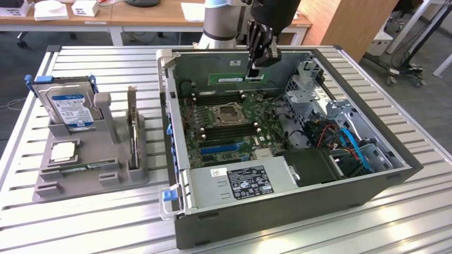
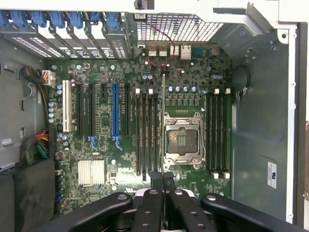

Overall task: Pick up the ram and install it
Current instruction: 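Pick up the ram and move it above insertion slot, then insert the ram into the slot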

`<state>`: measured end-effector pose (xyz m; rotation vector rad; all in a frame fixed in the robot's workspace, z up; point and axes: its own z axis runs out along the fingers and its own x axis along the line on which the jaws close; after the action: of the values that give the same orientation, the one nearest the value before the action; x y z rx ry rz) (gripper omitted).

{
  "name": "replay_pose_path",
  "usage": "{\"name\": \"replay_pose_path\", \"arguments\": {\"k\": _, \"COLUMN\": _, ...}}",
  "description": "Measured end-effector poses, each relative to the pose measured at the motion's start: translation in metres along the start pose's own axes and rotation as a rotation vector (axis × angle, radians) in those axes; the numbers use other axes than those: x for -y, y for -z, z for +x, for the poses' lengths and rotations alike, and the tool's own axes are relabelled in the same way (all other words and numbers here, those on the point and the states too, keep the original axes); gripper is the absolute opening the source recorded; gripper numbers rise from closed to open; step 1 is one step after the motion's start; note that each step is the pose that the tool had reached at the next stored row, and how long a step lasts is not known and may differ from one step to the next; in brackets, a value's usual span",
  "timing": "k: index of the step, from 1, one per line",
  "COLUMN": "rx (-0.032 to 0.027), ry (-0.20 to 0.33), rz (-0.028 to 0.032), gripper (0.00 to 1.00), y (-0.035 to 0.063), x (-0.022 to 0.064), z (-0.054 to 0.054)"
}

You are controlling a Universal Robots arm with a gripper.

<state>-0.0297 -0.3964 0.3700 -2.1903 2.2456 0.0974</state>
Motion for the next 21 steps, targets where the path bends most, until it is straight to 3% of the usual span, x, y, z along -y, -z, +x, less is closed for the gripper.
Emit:
{"name": "replay_pose_path", "arguments": {"k": 13, "rx": 0.0001, "ry": 0.0, "rz": -0.001, "gripper": 0.11, "y": -0.0002, "x": -0.0001, "z": 0.0001}}
{"name": "replay_pose_path", "arguments": {"k": 21, "rx": 0.0002, "ry": 0.0, "rz": -0.0009, "gripper": 0.11, "y": 0.0002, "x": 0.0001, "z": 0.0091}}
